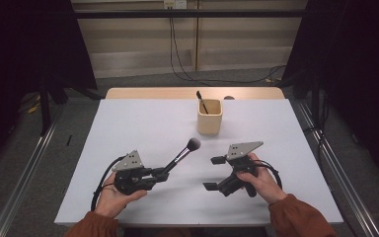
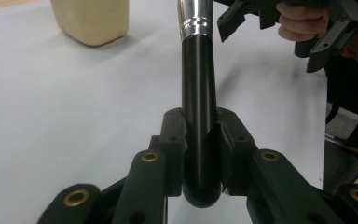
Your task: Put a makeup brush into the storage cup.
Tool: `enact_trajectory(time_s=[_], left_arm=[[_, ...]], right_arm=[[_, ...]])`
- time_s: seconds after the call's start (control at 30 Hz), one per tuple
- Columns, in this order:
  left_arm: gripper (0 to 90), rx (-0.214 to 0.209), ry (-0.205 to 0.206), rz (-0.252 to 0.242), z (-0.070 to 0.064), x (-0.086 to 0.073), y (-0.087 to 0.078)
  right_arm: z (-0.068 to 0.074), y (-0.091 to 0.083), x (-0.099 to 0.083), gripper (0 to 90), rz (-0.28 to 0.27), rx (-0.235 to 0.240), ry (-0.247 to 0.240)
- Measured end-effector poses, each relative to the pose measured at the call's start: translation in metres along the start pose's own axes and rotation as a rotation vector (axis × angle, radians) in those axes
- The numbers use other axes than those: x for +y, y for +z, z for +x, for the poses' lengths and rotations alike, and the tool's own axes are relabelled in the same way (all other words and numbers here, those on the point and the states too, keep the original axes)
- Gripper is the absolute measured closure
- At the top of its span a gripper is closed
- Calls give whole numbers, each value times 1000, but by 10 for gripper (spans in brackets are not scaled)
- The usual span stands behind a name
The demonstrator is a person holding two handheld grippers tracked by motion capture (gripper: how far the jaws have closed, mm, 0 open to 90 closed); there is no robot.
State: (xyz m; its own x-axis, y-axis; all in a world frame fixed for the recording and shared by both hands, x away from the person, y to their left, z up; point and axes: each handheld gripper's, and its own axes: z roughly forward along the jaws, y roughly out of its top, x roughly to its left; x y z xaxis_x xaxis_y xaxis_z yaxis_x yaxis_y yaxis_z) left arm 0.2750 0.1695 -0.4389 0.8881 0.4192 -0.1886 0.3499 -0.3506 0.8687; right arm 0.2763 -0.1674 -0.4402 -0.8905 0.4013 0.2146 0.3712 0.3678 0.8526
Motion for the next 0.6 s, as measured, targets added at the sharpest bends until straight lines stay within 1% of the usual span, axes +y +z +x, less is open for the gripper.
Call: enact_trajectory(time_s=[0.07,0.1,0.23,0.37,0.43,0.47,0.6], left_arm=[[747,-3,-1,-14,0,1,0],[747,0,-5,-20,-1,1,0],[747,-9,10,-32,-1,4,3],[747,-7,18,-46,-2,5,8],[747,15,30,-52,-3,6,8],[747,19,36,-54,-2,7,9],[747,23,26,-75,-2,8,10]], right_arm=[[1,1,0,39,-26,-17,-9],[1,2,0,39,-44,-24,-4],[3,5,2,38,-80,-30,-21],[2,7,5,24,-93,-14,-10],[1,9,7,31,-118,-14,-7],[0,9,8,38,-127,-6,-2],[-1,12,11,38,-162,8,-10]])
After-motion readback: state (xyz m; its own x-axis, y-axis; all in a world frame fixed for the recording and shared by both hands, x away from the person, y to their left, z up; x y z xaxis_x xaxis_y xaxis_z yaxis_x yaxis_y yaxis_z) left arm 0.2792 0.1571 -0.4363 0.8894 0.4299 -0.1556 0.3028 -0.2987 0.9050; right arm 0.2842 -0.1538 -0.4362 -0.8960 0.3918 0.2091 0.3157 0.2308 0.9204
